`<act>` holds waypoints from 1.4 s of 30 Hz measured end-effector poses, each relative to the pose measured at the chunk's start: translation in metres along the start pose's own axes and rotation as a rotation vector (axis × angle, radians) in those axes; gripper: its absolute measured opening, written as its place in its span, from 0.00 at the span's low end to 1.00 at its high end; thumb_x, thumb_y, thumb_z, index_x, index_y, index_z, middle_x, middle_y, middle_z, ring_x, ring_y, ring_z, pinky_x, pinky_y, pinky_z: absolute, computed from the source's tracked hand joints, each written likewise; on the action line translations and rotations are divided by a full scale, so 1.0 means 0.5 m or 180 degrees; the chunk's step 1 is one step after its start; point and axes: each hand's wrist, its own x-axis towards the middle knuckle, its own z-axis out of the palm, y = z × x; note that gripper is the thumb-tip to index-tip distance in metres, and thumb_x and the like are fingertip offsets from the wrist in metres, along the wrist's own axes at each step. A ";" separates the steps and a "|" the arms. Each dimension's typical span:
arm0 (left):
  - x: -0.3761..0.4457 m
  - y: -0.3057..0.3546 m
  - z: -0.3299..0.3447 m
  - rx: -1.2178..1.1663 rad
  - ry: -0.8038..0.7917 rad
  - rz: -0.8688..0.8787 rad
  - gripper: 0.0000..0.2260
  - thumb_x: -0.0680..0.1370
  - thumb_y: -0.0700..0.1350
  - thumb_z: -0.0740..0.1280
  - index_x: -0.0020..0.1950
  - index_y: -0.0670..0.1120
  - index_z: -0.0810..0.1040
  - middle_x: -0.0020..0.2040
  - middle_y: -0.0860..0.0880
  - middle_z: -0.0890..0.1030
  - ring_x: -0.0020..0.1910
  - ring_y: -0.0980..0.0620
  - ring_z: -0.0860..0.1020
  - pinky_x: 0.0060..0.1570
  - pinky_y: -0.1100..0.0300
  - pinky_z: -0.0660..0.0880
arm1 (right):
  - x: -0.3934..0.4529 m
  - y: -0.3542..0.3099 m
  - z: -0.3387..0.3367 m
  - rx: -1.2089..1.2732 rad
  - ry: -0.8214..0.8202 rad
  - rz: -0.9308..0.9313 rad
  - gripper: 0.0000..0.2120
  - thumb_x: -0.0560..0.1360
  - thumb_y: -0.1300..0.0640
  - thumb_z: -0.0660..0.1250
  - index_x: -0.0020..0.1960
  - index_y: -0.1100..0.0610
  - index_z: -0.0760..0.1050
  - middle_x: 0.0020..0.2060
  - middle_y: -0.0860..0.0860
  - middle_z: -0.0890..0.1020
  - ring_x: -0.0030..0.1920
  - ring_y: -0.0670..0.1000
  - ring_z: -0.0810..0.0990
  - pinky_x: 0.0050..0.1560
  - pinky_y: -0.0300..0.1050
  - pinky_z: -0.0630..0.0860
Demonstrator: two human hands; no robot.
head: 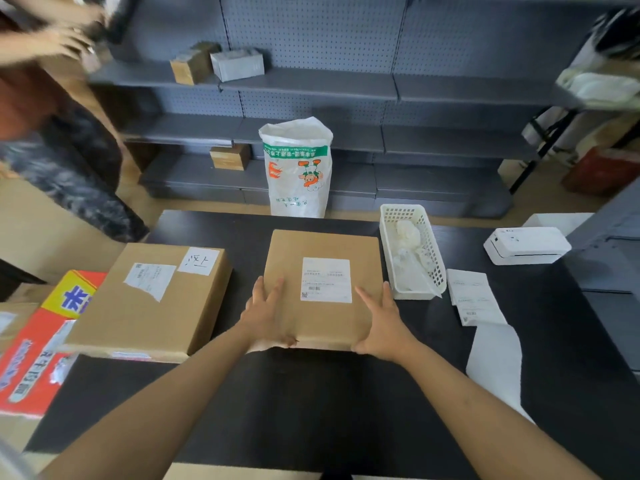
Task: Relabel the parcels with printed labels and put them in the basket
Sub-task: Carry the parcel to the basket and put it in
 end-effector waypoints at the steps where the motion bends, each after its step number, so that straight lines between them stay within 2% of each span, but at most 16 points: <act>1: -0.005 0.008 -0.018 0.0029 0.0078 0.0072 0.57 0.64 0.54 0.78 0.76 0.57 0.35 0.75 0.49 0.33 0.75 0.36 0.50 0.72 0.42 0.59 | -0.009 -0.010 -0.013 0.0108 0.0088 -0.0033 0.57 0.61 0.55 0.78 0.77 0.39 0.45 0.73 0.46 0.28 0.77 0.54 0.39 0.74 0.51 0.58; 4: -0.026 0.039 -0.077 0.0076 0.0176 0.0362 0.55 0.64 0.56 0.77 0.76 0.56 0.40 0.76 0.48 0.35 0.74 0.35 0.52 0.71 0.42 0.59 | -0.052 -0.046 -0.056 0.0377 0.0440 -0.0025 0.56 0.58 0.54 0.79 0.76 0.39 0.50 0.74 0.44 0.32 0.77 0.51 0.44 0.70 0.51 0.66; 7: -0.049 0.084 -0.145 -0.0002 0.0119 0.0780 0.54 0.66 0.55 0.77 0.77 0.54 0.40 0.75 0.50 0.35 0.75 0.39 0.52 0.73 0.45 0.57 | -0.114 -0.077 -0.106 0.0505 0.0813 0.0013 0.54 0.57 0.53 0.81 0.75 0.37 0.56 0.76 0.43 0.37 0.76 0.52 0.50 0.65 0.53 0.73; 11: -0.083 0.188 -0.215 0.0113 0.0113 0.1232 0.51 0.67 0.56 0.76 0.78 0.54 0.45 0.77 0.49 0.38 0.76 0.41 0.52 0.72 0.49 0.56 | -0.231 -0.090 -0.191 0.0781 0.1207 0.0054 0.49 0.58 0.55 0.82 0.73 0.39 0.61 0.75 0.43 0.45 0.74 0.52 0.55 0.66 0.50 0.68; 15: -0.131 0.350 -0.236 0.0129 0.0162 0.1740 0.49 0.65 0.59 0.76 0.78 0.53 0.51 0.77 0.50 0.44 0.75 0.44 0.55 0.70 0.52 0.58 | -0.386 -0.062 -0.291 0.0964 0.1632 0.0147 0.42 0.62 0.55 0.80 0.70 0.43 0.66 0.70 0.44 0.56 0.68 0.53 0.62 0.67 0.54 0.67; 17: -0.160 0.445 -0.226 0.0035 0.0027 0.2030 0.50 0.65 0.58 0.77 0.78 0.52 0.52 0.77 0.50 0.45 0.74 0.45 0.57 0.69 0.54 0.59 | -0.478 -0.031 -0.337 0.1004 0.1893 0.0213 0.41 0.62 0.55 0.80 0.70 0.42 0.66 0.71 0.43 0.55 0.65 0.49 0.61 0.64 0.50 0.65; 19: -0.195 0.546 -0.201 0.0063 -0.0119 0.2341 0.50 0.65 0.58 0.77 0.78 0.51 0.51 0.77 0.49 0.47 0.73 0.44 0.58 0.69 0.53 0.60 | -0.574 0.009 -0.376 0.0977 0.2106 0.0365 0.43 0.61 0.52 0.81 0.70 0.41 0.65 0.73 0.44 0.53 0.68 0.51 0.61 0.68 0.51 0.63; 22: -0.262 0.700 -0.138 0.0058 -0.0369 0.2755 0.50 0.65 0.59 0.77 0.78 0.52 0.52 0.76 0.50 0.50 0.72 0.44 0.59 0.70 0.50 0.61 | -0.729 0.079 -0.418 0.0982 0.2500 0.0722 0.47 0.56 0.45 0.83 0.70 0.39 0.65 0.75 0.48 0.54 0.73 0.54 0.60 0.72 0.55 0.61; 26: -0.373 0.888 0.002 0.0053 -0.0732 0.3247 0.52 0.62 0.60 0.79 0.78 0.52 0.54 0.75 0.50 0.52 0.73 0.46 0.58 0.71 0.52 0.59 | -0.945 0.196 -0.435 0.0936 0.3063 0.1148 0.47 0.52 0.43 0.83 0.68 0.39 0.67 0.69 0.47 0.63 0.70 0.51 0.64 0.67 0.45 0.64; 28: -0.433 0.970 0.091 0.0047 -0.0960 0.3431 0.51 0.61 0.60 0.79 0.77 0.53 0.55 0.75 0.50 0.54 0.73 0.47 0.58 0.71 0.51 0.59 | -1.053 0.262 -0.430 0.0905 0.3237 0.1405 0.46 0.53 0.43 0.83 0.67 0.39 0.68 0.65 0.46 0.64 0.69 0.52 0.65 0.66 0.44 0.63; 31: -0.525 1.086 0.226 0.0118 -0.1352 0.3644 0.52 0.60 0.60 0.79 0.77 0.55 0.55 0.76 0.51 0.53 0.73 0.47 0.58 0.71 0.50 0.59 | -1.205 0.361 -0.415 0.1005 0.3516 0.1845 0.45 0.52 0.43 0.83 0.66 0.39 0.69 0.71 0.48 0.61 0.72 0.52 0.62 0.69 0.47 0.61; 35: -0.626 1.202 0.395 0.0126 -0.1791 0.3822 0.51 0.61 0.58 0.80 0.77 0.56 0.56 0.75 0.51 0.54 0.72 0.49 0.59 0.69 0.52 0.61 | -1.366 0.488 -0.388 0.1156 0.3651 0.2384 0.47 0.52 0.42 0.83 0.67 0.36 0.66 0.76 0.50 0.54 0.73 0.55 0.59 0.72 0.55 0.60; 37: -0.663 1.254 0.472 0.0171 -0.1930 0.3916 0.51 0.61 0.57 0.80 0.77 0.55 0.56 0.74 0.51 0.55 0.71 0.50 0.61 0.69 0.53 0.62 | -1.425 0.553 -0.373 0.1290 0.3682 0.2567 0.50 0.51 0.41 0.82 0.69 0.38 0.63 0.74 0.50 0.58 0.71 0.55 0.62 0.71 0.57 0.62; 40: -0.695 1.337 0.571 0.0354 -0.2056 0.4045 0.50 0.62 0.57 0.80 0.77 0.54 0.56 0.73 0.51 0.55 0.70 0.50 0.62 0.70 0.53 0.62 | -1.489 0.652 -0.366 0.1457 0.3604 0.2774 0.54 0.52 0.41 0.82 0.72 0.42 0.59 0.70 0.48 0.65 0.68 0.54 0.66 0.68 0.53 0.64; 42: -0.695 1.401 0.631 0.0449 -0.2143 0.4087 0.50 0.62 0.58 0.80 0.78 0.54 0.55 0.73 0.51 0.55 0.70 0.50 0.62 0.69 0.55 0.62 | -1.513 0.720 -0.380 0.1530 0.3548 0.2863 0.54 0.54 0.41 0.82 0.73 0.44 0.58 0.70 0.49 0.66 0.68 0.54 0.66 0.68 0.52 0.64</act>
